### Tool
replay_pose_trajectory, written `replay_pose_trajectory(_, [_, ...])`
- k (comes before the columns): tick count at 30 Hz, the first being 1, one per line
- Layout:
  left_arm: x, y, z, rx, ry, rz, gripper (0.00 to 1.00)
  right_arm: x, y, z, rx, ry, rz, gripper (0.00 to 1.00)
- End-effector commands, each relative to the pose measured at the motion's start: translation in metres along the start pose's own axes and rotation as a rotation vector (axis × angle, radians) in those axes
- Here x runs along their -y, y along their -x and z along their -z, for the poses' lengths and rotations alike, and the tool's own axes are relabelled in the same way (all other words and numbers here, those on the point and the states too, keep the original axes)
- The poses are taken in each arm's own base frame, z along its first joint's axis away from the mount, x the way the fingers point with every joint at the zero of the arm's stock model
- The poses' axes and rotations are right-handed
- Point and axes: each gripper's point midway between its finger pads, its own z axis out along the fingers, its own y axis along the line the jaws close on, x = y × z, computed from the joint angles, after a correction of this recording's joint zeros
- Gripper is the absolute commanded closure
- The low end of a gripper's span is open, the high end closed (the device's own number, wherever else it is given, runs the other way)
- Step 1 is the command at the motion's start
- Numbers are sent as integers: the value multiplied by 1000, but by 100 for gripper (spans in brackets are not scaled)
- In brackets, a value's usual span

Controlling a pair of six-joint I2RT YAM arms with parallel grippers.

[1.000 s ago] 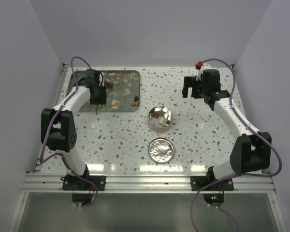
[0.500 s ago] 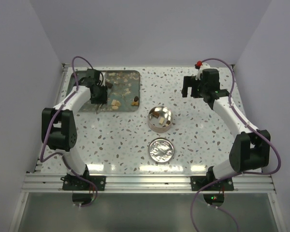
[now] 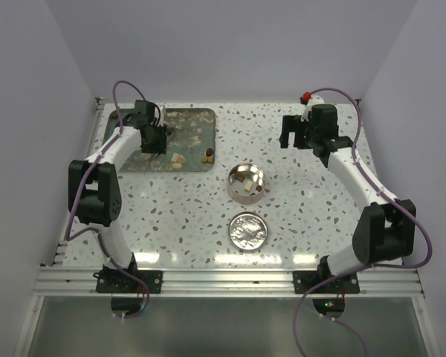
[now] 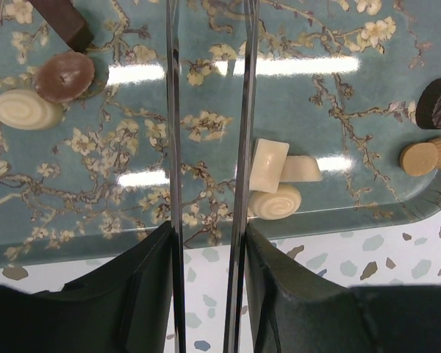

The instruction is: Pack the chocolate

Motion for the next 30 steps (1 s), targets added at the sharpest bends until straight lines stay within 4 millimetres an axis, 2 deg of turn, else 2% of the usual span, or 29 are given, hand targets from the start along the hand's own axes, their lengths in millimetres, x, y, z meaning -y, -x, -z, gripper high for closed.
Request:
replay_pose_trajectory(1, [-2,27,2,70,-1,-13,55,1,21,1,44,-14,12,1])
replay_pose_trajectory(3, [-2,26,2,68,-3,-13,55,1,21,1,43,-14,12,2])
replay_pose_trajectory(6, [-2,23,2,58,-2,-11,62,1,22,1,45,-12,12,1])
replay_pose_trajectory(7, [-2,22,3,57,-3,-10,68,0,22,1,47,-12,12,1])
replay_pose_trajectory(11, [1,19,7,57,-22,-16,71,-1,20,1,40,-5,12,2])
replay_pose_trajectory(18, [15,23,38,107,-87,-47,72,-3,20,1,42,5,10,2])
replay_pose_trajectory(24, [50,18,72,145,-142,-130,72,-4,24,1,51,9,5,2])
replay_pose_trajectory(30, [121,-5,102,156,-268,-206,72,-4,26,1,57,10,1,2])
